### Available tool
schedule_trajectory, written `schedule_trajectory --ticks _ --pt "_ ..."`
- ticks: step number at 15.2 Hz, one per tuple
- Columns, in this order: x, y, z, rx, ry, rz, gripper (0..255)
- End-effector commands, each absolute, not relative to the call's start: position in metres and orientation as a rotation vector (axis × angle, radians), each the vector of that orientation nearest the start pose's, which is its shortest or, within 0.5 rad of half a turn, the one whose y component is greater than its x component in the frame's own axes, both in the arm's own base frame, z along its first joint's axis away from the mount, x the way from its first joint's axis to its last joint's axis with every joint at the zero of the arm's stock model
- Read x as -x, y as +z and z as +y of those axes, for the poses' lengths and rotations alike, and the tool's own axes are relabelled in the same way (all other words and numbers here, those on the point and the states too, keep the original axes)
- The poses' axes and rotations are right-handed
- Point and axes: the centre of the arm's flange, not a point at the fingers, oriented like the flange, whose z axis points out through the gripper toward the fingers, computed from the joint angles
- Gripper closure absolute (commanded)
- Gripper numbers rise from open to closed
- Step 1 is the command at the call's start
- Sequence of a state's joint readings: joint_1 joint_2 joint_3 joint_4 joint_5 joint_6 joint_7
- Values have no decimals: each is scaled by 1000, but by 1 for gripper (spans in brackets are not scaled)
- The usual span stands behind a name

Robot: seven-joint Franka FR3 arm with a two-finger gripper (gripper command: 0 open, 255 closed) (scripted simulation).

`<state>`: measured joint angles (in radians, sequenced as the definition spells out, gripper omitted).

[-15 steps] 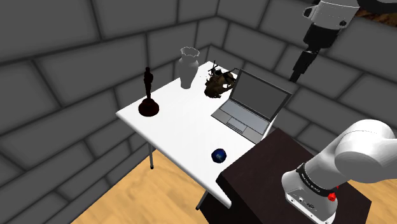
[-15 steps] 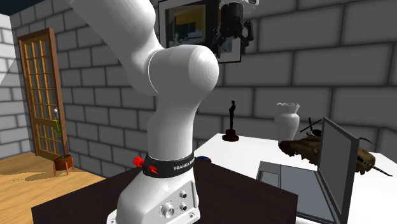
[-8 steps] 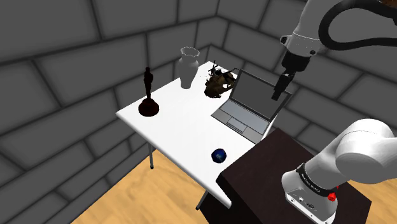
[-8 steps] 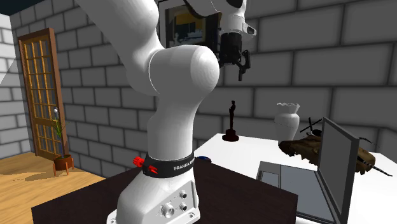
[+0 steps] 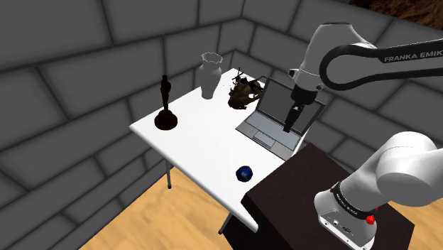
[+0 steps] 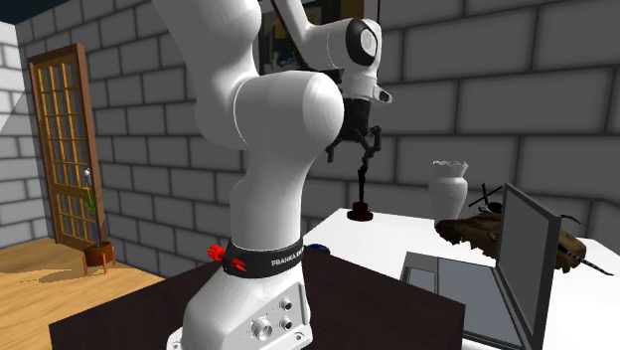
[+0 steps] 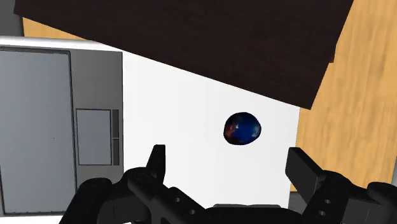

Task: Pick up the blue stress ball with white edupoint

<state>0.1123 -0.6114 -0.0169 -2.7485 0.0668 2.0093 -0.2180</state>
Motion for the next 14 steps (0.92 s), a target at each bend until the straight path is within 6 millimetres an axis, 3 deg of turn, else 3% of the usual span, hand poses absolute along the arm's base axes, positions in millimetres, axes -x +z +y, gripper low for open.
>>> schedule_trajectory --ticks 1,14 --pt "-328 360 45 3010 193 -459 0" --pt "-346 200 99 2879 241 -615 0"
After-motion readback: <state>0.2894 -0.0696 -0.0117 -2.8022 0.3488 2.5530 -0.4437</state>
